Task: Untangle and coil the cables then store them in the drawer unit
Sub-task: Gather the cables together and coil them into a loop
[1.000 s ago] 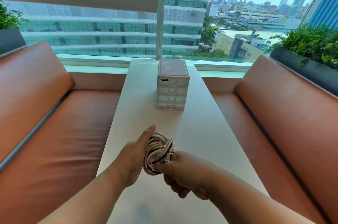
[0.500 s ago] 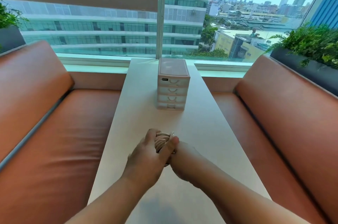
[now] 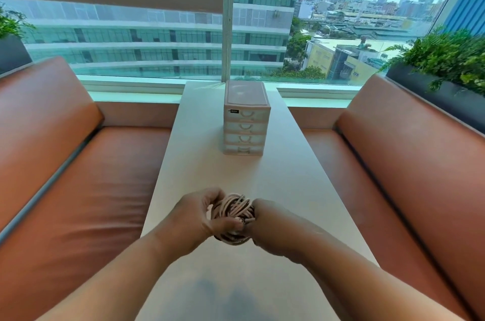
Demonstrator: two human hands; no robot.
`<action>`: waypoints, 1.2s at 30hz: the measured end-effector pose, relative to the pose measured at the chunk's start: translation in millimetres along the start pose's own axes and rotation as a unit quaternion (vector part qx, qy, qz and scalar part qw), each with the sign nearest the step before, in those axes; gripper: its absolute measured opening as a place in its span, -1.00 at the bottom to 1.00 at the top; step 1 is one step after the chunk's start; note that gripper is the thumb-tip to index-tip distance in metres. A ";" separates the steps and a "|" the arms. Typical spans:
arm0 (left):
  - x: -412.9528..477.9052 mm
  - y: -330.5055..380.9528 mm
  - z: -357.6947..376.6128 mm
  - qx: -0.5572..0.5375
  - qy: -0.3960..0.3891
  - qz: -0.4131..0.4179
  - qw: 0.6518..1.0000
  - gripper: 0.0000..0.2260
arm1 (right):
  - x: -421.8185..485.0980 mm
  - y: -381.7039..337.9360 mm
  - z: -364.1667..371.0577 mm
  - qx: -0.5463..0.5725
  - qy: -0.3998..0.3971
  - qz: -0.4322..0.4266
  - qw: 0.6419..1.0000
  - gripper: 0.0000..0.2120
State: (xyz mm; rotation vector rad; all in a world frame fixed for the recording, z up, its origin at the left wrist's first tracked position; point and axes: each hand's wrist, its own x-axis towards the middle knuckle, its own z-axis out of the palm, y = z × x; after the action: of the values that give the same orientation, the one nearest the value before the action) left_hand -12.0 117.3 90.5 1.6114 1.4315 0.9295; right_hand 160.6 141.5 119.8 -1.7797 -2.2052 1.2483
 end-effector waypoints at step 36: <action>-20.1 26.9 7.1 -0.129 -0.103 -0.169 0.972 -0.72 | -37.6 -5.2 -14.7 -0.320 0.060 -0.146 0.934 -0.80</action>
State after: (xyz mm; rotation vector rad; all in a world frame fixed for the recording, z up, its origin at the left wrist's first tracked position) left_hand 4.0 94.9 111.1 1.1894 1.3255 0.6938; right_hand 176.5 118.0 149.0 -1.5177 -2.8669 0.3648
